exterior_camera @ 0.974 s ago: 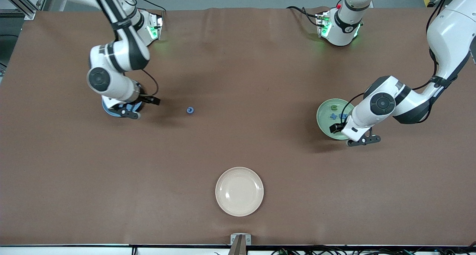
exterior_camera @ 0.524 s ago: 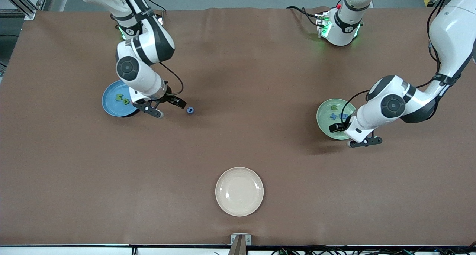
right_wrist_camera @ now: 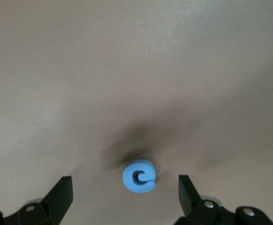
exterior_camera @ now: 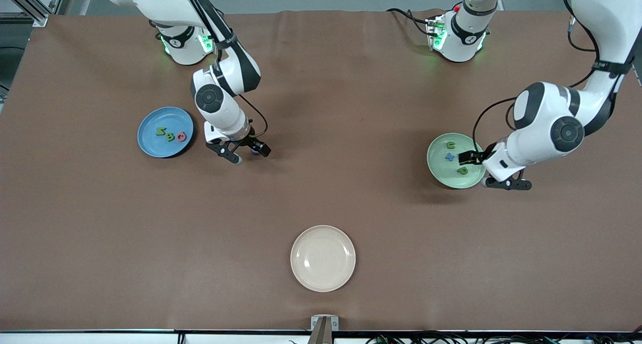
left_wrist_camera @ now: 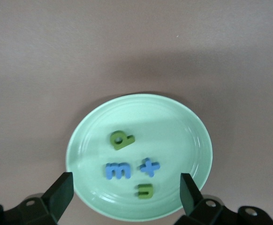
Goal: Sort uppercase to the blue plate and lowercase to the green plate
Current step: 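Grasp the blue C with the right gripper while the left gripper withdraws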
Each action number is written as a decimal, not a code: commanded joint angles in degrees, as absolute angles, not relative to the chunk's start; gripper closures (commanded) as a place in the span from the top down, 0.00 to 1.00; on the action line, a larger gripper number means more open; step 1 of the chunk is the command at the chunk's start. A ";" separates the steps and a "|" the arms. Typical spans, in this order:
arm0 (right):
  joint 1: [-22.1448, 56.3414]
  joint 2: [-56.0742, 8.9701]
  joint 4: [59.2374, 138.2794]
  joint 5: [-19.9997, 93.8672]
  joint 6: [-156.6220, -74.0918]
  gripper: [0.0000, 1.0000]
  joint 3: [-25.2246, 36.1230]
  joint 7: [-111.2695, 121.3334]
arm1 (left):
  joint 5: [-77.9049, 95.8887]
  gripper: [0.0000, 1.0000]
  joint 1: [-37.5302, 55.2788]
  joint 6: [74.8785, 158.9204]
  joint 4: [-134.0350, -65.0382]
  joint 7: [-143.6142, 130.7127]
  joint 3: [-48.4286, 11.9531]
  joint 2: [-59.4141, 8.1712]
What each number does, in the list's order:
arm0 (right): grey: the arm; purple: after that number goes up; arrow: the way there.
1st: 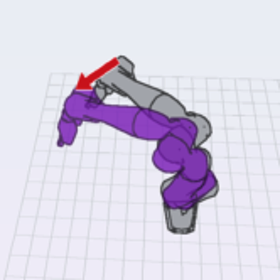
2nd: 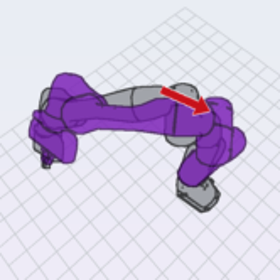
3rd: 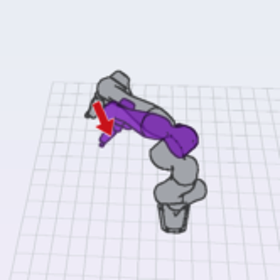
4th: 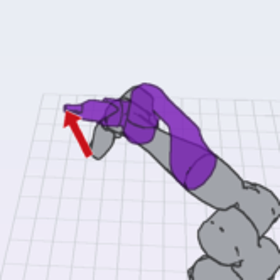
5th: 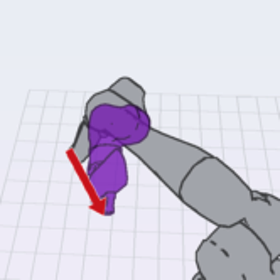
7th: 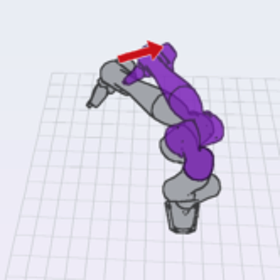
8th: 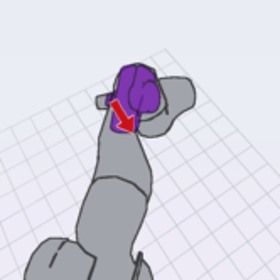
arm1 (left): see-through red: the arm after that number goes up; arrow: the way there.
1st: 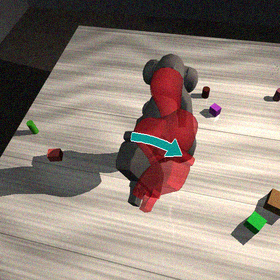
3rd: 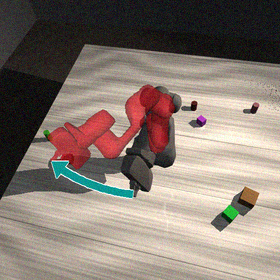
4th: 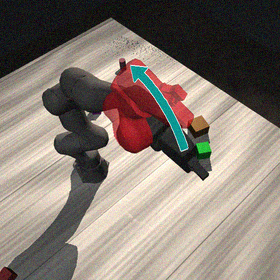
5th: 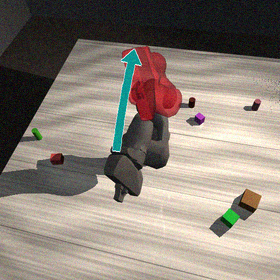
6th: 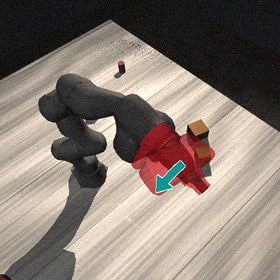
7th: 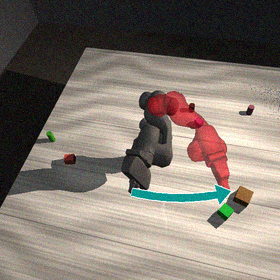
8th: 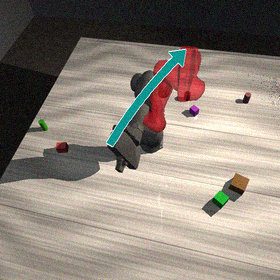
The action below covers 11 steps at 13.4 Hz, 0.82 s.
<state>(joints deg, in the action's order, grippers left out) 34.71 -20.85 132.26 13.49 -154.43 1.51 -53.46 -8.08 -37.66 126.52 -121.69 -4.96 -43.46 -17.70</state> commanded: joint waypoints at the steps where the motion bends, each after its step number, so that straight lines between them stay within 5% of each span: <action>1: 36.65 -23.90 131.57 14.77 -157.75 0.94 2.29 -54.14 | -4.57 1.00 -37.61 127.62 -124.81 0.87 -40.44 -10.30; 6: 37.53 -24.35 131.66 14.68 -158.03 0.72 2.29 -53.96 | -4.49 1.00 -39.37 120.17 -119.29 1.05 -39.90 -4.05; 11: 38.41 -24.08 132.54 14.15 -157.59 0.58 2.29 -53.35 | -3.26 1.00 -39.99 105.42 -103.22 0.44 -40.43 -2.90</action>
<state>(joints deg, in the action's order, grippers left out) 36.71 -23.80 131.89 13.49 -157.83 1.83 -53.48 -4.98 -39.73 111.91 -109.38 -0.25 -40.11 -3.08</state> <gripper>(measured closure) 0.339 0.000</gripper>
